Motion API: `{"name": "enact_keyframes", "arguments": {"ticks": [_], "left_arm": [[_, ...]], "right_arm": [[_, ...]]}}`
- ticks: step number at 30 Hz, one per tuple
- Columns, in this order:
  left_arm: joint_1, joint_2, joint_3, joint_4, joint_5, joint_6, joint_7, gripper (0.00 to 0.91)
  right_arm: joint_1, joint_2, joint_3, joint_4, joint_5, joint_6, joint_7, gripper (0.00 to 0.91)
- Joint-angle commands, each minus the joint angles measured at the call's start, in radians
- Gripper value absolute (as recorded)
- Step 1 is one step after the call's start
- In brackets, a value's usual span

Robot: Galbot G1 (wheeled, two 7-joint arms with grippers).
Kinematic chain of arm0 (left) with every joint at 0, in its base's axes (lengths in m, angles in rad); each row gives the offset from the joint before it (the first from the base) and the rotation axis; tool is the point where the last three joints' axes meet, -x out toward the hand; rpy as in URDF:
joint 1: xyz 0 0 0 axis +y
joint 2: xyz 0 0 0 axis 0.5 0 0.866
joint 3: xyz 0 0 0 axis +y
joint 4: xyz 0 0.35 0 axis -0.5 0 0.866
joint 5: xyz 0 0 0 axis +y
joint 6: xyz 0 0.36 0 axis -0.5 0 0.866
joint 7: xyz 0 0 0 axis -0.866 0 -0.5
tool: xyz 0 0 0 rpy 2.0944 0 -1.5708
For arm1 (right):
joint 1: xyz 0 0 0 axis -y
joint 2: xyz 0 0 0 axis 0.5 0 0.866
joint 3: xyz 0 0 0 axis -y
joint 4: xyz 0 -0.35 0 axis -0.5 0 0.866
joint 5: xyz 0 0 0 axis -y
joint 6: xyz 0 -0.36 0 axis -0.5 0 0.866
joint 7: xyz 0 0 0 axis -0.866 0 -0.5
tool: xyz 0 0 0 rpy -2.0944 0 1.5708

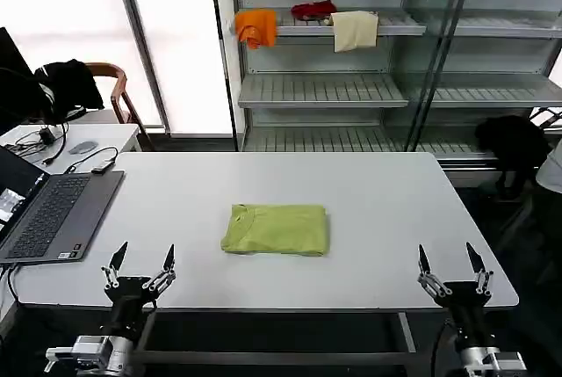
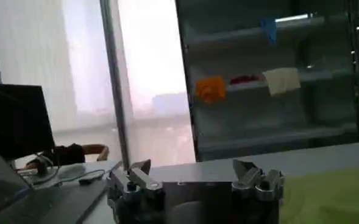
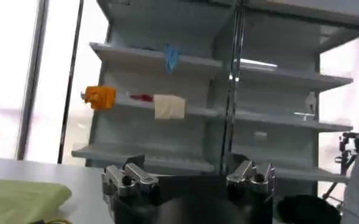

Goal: Fold and organize the clothes.

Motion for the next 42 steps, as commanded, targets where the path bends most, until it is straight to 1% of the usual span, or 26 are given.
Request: {"name": "enact_keyframes", "arguments": {"ticks": [1,6,8,12,15,27,34,38,42], "left_arm": [[0.047,0.004,-0.017,0.048,-0.054,-0.082,0.031,0.907],[0.048,0.012,-0.039,0.05,-0.057,-0.08,0.072,0.907],[0.03,0.022,-0.075,0.065,-0.096,-0.072,0.093,0.907],[0.009,0.032,-0.151,0.066,-0.209,-0.022,0.109,0.907],[0.016,0.028,-0.168,0.053,-0.214,-0.025,0.125,0.907],[0.017,0.002,-0.13,0.046,-0.179,-0.03,0.129,0.907],[0.018,-0.002,-0.123,0.038,-0.165,-0.03,0.13,0.907],[0.017,-0.002,-0.121,0.039,-0.163,-0.03,0.13,0.907],[0.019,-0.004,-0.119,0.037,-0.16,-0.033,0.131,0.907]], "right_arm": [[-0.134,0.004,-0.009,0.0,-0.039,0.151,0.023,0.907],[-0.118,0.008,-0.006,-0.003,-0.043,0.171,0.004,0.907],[-0.108,0.008,-0.005,-0.001,-0.044,0.172,-0.006,0.907],[-0.101,0.009,-0.011,-0.003,-0.043,0.171,-0.02,0.907],[-0.099,0.009,-0.016,-0.007,-0.043,0.174,-0.024,0.907],[-0.079,0.007,-0.014,-0.002,-0.04,0.17,-0.031,0.907],[-0.079,0.005,-0.014,-0.002,-0.037,0.16,-0.027,0.907],[-0.08,0.005,-0.014,-0.002,-0.033,0.167,-0.031,0.907],[-0.086,0.002,-0.016,0.004,-0.034,0.157,-0.036,0.907]]}}
